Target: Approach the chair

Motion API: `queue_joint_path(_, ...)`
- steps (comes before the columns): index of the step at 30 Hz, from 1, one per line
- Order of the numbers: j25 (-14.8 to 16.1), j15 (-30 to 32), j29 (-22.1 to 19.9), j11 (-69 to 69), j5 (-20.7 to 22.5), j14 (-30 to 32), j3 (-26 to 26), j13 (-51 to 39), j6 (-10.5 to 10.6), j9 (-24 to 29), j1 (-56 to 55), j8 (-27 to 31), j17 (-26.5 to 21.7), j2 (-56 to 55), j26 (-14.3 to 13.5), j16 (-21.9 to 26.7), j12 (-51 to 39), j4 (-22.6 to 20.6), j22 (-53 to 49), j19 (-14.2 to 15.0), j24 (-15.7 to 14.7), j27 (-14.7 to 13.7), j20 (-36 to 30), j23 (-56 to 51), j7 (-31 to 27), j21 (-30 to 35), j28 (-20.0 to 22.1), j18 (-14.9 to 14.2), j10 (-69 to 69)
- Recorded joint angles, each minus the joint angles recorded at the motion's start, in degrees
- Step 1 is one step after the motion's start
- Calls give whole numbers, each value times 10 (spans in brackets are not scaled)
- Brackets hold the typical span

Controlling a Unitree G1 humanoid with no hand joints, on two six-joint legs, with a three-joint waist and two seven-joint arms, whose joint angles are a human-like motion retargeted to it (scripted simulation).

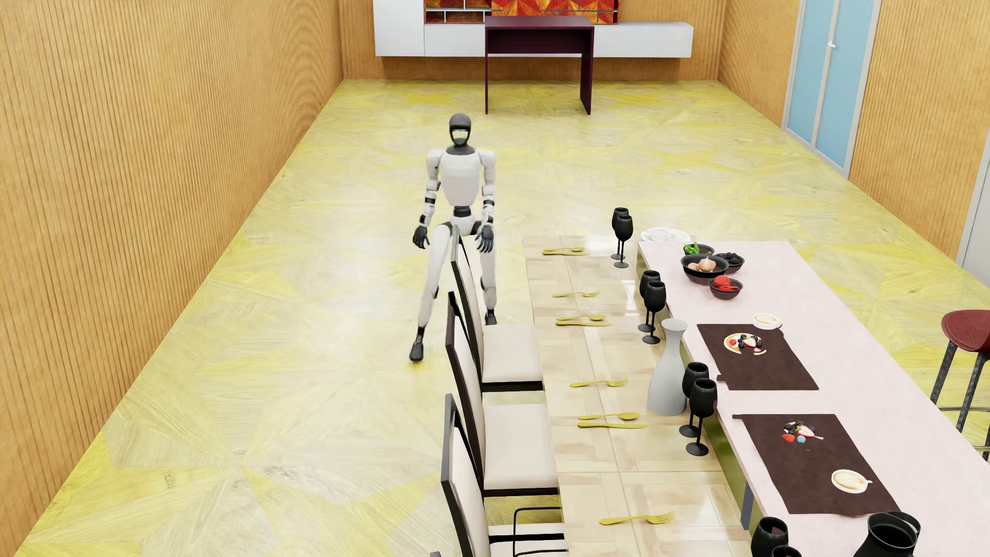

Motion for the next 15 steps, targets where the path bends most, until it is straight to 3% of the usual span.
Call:
queue_joint_path(1,-11,20,-5,-9,-13,-24,1,-5,3,0,0,50,-3,6,2,0,6,6,4,-24,-4,1,-11,1,-40,-1,-5,-13,13)
queue_joint_path(2,-10,55,-5,8,-23,-47,4,-14,4,-1,-4,97,-11,18,1,4,14,11,11,11,-7,1,-22,4,-82,-7,-7,-28,37)
queue_joint_path(3,-12,37,-7,59,-22,-60,13,-28,4,-1,-9,81,-20,21,5,17,24,20,21,54,-6,2,-27,12,-120,-9,-9,-43,60)
queue_joint_path(5,-28,-48,-5,178,-15,-27,34,-84,11,7,-22,37,-34,8,32,38,61,46,50,56,-18,20,23,43,-184,-12,17,-47,109)
queue_joint_path(7,-50,-79,3,188,5,74,42,-171,21,12,-47,1,-46,31,113,-9,113,70,106,46,-75,60,164,58,-193,-21,122,4,147)
queue_joint_path(8,-56,-77,4,165,8,122,41,-209,23,12,-68,-23,-62,53,156,-32,122,82,148,34,-118,57,229,44,-177,-24,157,31,162)
queue_joint_path(9,-46,-72,-13,137,5,135,38,-239,26,11,-90,-50,-77,74,181,-39,128,93,189,24,-143,49,260,15,-146,-37,160,47,169)
queue_joint_path(10,-24,-66,-35,112,3,120,36,-262,29,9,-109,-74,-92,90,193,-26,140,97,232,14,-122,24,233,-20,-115,-50,109,43,173)
queue_joint_path(11,12,-62,-46,93,2,116,35,-283,32,8,-123,-95,-107,102,167,-3,156,98,261,5,-70,-2,172,-54,-80,-63,39,31,171)
queue_joint_path(12,43,-62,-47,86,2,115,35,-302,37,7,-132,-112,-128,108,117,22,175,102,273,-2,-10,-36,110,-82,-33,-62,-28,16,161)
queue_joint_path(13,56,-65,-40,84,3,130,35,-320,43,6,-132,-127,-157,112,80,37,194,100,267,-8,34,-64,75,-105,9,-52,-74,7,135)
queue_joint_path(14,48,-68,-30,80,5,169,34,-340,51,6,-123,-142,-188,118,59,37,210,111,251,-13,55,-82,69,-124,81,-36,-95,-10,97)
queue_joint_path(15,31,-71,-24,77,9,166,32,-359,59,4,-99,-159,-211,124,55,24,224,148,233,-18,50,-91,89,-137,195,-21,-97,3,74)
